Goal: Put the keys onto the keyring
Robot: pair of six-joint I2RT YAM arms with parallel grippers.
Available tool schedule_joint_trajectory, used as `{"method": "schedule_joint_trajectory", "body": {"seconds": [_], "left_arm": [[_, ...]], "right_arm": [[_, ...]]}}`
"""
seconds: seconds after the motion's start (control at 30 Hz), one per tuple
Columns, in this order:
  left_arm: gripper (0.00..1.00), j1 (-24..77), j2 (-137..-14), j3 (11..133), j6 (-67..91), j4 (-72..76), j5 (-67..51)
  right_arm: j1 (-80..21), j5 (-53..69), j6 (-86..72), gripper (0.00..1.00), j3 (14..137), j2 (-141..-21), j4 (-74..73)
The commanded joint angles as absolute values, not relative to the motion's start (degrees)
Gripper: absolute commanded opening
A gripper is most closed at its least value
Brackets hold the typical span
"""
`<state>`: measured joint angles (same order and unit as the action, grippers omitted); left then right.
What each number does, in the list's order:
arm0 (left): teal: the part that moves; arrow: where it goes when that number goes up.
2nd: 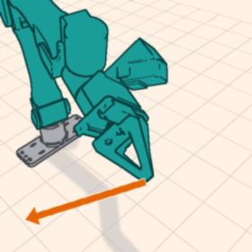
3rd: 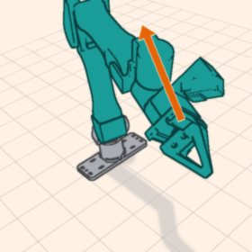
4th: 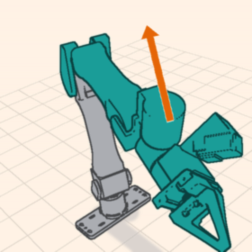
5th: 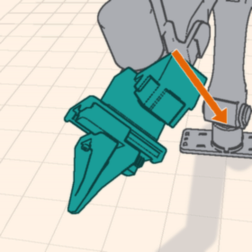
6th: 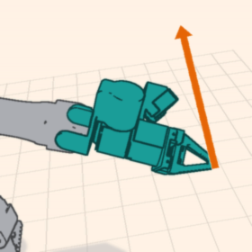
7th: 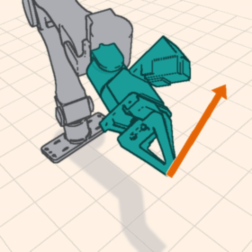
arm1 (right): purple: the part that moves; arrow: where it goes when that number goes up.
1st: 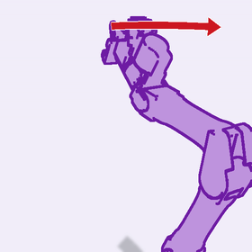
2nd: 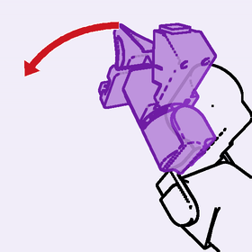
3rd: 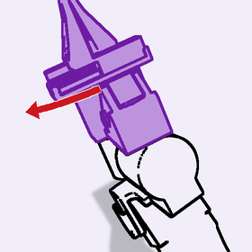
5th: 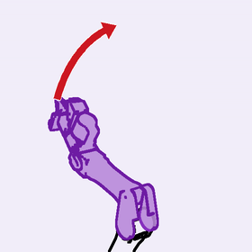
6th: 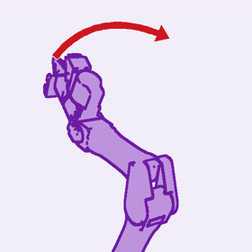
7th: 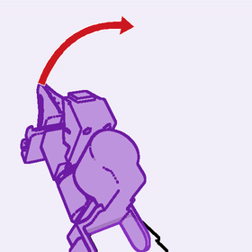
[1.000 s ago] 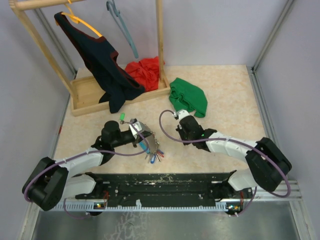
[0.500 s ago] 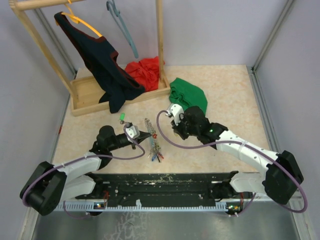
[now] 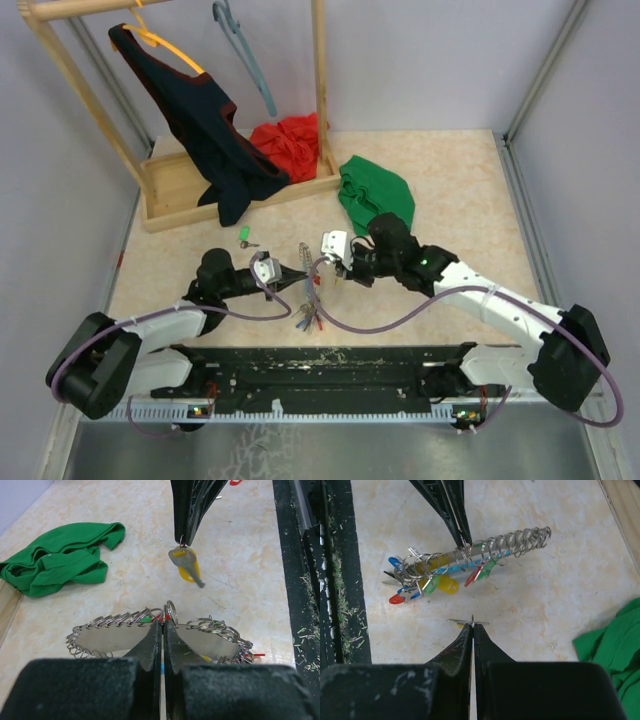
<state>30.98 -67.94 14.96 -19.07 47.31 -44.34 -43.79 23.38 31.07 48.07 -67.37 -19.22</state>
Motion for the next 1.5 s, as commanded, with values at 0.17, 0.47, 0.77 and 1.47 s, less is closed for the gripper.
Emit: {"method": "schedule_joint_trajectory", "body": {"seconds": [0.17,0.47,0.77,1.47], "left_arm": [[0.0,30.7,-67.9,17.5,-23.2,47.8,-50.9],[0.0,30.7,-68.1,18.4,-23.6,45.7,-52.9],[0.0,30.7,-69.3,19.2,-22.5,45.3,-53.1],[0.0,30.7,-69.6,19.3,-21.2,45.9,-52.8]], "right_arm": [[-49.2,24.6,39.9,0.0,53.3,-69.7,-18.0],[-50.4,24.9,43.0,0.0,56.6,-74.2,-19.7],[-51.4,23.2,44.1,0.0,56.8,-75.2,-19.6],[-52.8,20.7,44.1,0.0,56.2,-75.8,-18.6]]}}
